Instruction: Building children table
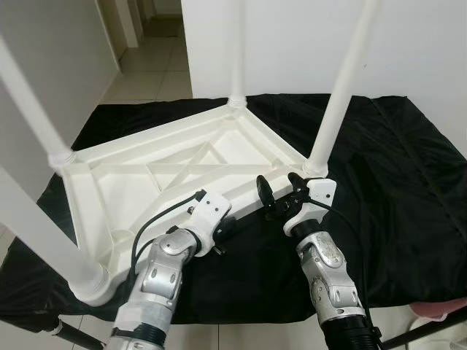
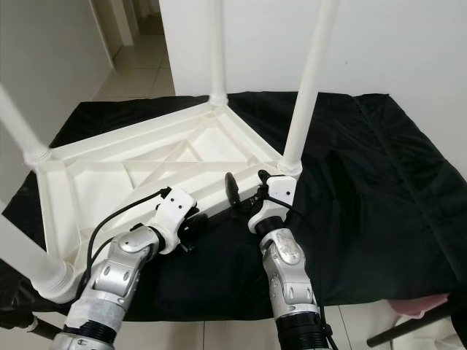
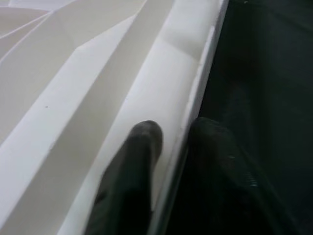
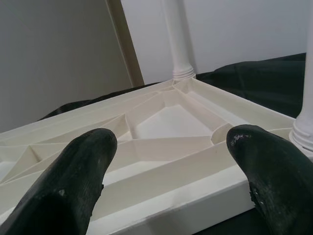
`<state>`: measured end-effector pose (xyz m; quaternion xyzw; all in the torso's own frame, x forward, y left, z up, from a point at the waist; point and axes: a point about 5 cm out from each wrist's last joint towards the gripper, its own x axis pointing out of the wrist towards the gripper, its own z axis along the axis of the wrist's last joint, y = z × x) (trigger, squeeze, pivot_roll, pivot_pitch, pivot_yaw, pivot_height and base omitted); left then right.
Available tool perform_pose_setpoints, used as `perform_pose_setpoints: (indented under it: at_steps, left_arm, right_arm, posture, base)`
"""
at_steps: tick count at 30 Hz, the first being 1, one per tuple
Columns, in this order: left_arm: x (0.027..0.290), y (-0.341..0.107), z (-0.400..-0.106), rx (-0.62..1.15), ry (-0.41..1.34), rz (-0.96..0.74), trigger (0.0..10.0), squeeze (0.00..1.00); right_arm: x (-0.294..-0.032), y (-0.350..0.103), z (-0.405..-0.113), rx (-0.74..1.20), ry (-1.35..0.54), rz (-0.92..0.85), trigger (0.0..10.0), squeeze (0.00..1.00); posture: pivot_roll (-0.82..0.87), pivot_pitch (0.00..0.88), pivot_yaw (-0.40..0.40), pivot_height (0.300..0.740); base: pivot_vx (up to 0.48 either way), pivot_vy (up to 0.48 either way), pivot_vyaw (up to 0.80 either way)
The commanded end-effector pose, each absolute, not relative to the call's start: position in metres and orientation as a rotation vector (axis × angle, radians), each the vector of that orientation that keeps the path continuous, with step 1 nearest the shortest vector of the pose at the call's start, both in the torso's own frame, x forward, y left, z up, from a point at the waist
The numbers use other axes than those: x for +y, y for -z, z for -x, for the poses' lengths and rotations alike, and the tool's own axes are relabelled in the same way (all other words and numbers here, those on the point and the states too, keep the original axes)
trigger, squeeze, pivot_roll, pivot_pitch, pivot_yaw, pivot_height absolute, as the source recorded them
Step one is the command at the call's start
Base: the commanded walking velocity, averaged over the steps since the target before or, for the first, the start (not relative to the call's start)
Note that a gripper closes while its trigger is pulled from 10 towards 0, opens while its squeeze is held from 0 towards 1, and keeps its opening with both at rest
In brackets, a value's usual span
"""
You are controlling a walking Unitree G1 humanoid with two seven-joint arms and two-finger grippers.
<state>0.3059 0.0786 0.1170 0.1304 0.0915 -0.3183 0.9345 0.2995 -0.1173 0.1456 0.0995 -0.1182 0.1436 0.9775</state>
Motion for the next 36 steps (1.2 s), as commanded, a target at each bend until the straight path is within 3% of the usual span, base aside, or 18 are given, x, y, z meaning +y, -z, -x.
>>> perform_pose_setpoints:
  at_steps: [1, 6, 7, 8, 18, 25, 26, 28, 32, 36]
  left_arm:
    - [0.087, -0.118, -0.308, 0.164, 0.505, -0.275, 10.0, 1.00]
    - [0.086, -0.121, -0.306, 0.143, 0.522, -0.286, 10.0, 1.00]
    - [0.085, -0.122, -0.304, 0.131, 0.534, -0.288, 10.0, 0.89]
    - [0.082, -0.125, -0.301, 0.105, 0.564, -0.288, 10.0, 0.00]
    - [0.080, -0.137, -0.276, -0.015, 0.709, -0.215, 10.0, 0.00]
    - [0.101, -0.145, -0.249, -0.056, 0.760, -0.166, 10.0, 0.00]
    - [0.110, -0.147, -0.232, -0.036, 0.813, -0.129, 10.0, 0.00]
    - [0.110, -0.147, -0.232, -0.036, 0.813, -0.129, 10.0, 0.00]
    - [0.125, -0.145, -0.205, 0.014, 0.920, -0.115, 10.0, 0.00]
    - [0.136, -0.140, -0.197, 0.045, 0.887, -0.129, 10.0, 0.00]
  right_arm:
    - [-0.117, -0.142, -0.299, -0.233, -0.282, -0.202, 10.0, 0.00]
    - [-0.117, -0.142, -0.299, -0.231, -0.280, -0.202, 10.0, 0.00]
    - [-0.117, -0.142, -0.299, -0.231, -0.279, -0.203, 10.0, 0.00]
    - [-0.116, -0.142, -0.299, -0.231, -0.279, -0.203, 10.0, 0.00]
    - [-0.114, -0.141, -0.298, -0.231, -0.279, -0.200, 10.0, 0.00]
    - [-0.113, -0.140, -0.299, -0.238, -0.284, -0.165, 10.0, 0.00]
    - [-0.111, -0.139, -0.300, -0.233, -0.289, -0.144, 10.0, 0.00]
    - [-0.111, -0.139, -0.300, -0.233, -0.289, -0.144, 10.0, 0.00]
    - [-0.107, -0.134, -0.303, -0.206, -0.299, -0.130, 10.0, 0.00]
    - [-0.105, -0.133, -0.304, -0.202, -0.314, -0.136, 10.0, 0.00]
  posture:
    - [-0.07, 0.014, 0.061, 0.740]
    - [-0.06, 0.017, 0.064, 0.740]
    - [-0.06, 0.017, 0.064, 0.740]
    - [-0.06, 0.020, 0.063, 0.740]
    - [-0.05, 0.025, 0.067, 0.740]
    - [-0.02, 0.034, 0.067, 0.740]
    - [-0.01, 0.035, 0.058, 0.740]
    - [-0.01, 0.035, 0.058, 0.740]
    - [0.03, 0.031, 0.036, 0.740]
    - [0.05, 0.027, 0.027, 0.740]
  base:
    - [0.000, 0.000, 0.00]
    - [0.000, 0.000, 0.00]
    - [0.000, 0.000, 0.00]
    - [0.000, 0.000, 0.00]
    - [0.000, 0.000, 0.00]
    - [0.000, 0.000, 0.00]
    - [0.000, 0.000, 0.00]
    - [0.000, 0.000, 0.00]
    - [0.000, 0.000, 0.00]
    - [0.000, 0.000, 0.00]
